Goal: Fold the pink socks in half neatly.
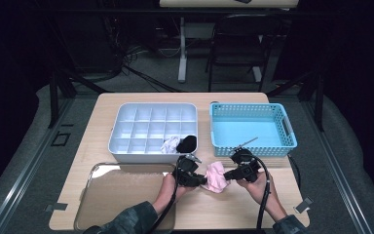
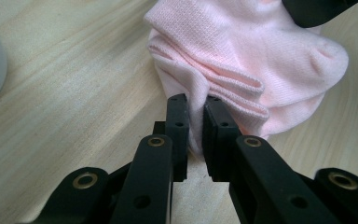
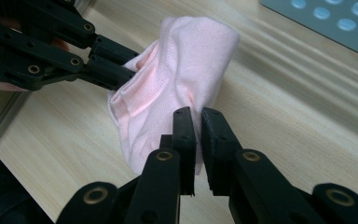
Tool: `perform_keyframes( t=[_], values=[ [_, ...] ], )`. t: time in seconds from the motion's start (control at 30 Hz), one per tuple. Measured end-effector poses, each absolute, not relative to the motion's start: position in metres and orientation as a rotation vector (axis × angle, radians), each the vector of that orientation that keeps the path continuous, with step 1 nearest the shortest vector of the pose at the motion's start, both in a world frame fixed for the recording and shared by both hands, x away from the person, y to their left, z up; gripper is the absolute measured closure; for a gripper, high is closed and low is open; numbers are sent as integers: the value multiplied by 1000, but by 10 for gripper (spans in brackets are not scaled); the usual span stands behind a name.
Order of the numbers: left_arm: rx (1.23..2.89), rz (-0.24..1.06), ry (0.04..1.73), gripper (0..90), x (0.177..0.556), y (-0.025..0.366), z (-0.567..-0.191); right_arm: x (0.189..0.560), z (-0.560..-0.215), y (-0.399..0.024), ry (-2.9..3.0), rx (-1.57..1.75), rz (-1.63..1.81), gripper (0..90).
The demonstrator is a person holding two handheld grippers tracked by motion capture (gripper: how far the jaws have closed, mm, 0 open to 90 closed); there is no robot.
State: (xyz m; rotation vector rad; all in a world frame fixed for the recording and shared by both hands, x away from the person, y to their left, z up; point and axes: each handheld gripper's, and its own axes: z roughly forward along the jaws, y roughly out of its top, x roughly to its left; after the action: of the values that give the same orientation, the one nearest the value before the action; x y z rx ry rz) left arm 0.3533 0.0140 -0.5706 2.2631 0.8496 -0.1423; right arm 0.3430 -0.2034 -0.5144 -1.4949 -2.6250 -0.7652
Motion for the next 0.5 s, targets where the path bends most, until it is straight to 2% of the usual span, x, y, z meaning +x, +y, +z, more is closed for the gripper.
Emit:
perform_keyframes(
  t=[0.5],
  values=[
    [2262, -148, 863, 818, 354, 14, -571, 335, -509, -187, -2672, -1406, -788, 843]
  ],
)
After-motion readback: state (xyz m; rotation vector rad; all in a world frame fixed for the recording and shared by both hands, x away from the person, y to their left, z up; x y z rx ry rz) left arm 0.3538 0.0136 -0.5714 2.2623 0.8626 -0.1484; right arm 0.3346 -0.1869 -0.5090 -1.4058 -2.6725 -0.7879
